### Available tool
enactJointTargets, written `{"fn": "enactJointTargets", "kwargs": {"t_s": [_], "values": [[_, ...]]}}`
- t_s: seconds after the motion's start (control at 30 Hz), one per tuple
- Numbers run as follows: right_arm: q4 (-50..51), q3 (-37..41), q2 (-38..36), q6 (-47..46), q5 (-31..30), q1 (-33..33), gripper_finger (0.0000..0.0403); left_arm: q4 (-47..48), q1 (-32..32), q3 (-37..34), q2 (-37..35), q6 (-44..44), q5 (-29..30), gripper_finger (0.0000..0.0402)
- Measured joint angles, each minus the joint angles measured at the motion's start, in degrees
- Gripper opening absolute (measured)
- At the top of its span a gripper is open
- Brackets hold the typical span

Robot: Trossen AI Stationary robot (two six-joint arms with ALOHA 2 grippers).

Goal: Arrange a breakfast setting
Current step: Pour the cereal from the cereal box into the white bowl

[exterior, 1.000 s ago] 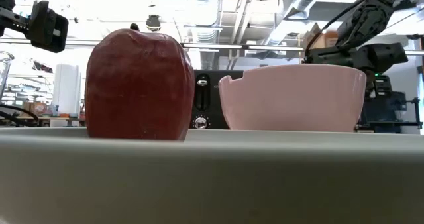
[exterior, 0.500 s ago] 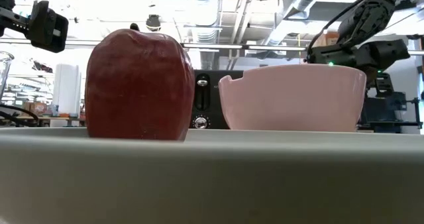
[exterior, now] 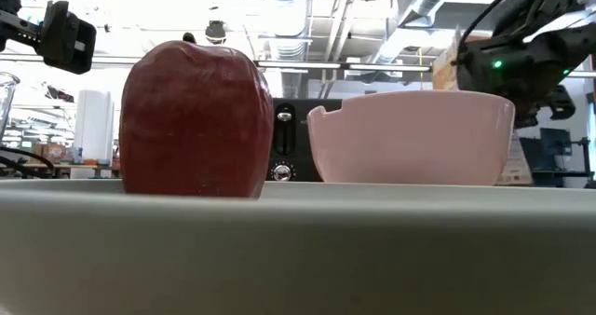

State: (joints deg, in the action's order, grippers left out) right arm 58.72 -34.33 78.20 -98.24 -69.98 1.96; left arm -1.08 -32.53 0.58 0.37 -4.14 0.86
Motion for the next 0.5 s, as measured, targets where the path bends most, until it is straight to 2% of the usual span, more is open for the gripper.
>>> {"fn": "enactJointTargets", "kwargs": {"t_s": [0.27, 0.5], "values": [[6.9, -2.9, -5.6, 7.6, 4.6, 2.5, 0.0181, 0.0, 0.0, 0.0, 0.0, 0.0, 0.0, 0.0339], [12.8, -5.2, -9.8, 10.2, 4.8, 4.0, 0.0181, 0.0, 0.0, 0.0, 0.0, 0.0, 0.0, 0.0339]]}}
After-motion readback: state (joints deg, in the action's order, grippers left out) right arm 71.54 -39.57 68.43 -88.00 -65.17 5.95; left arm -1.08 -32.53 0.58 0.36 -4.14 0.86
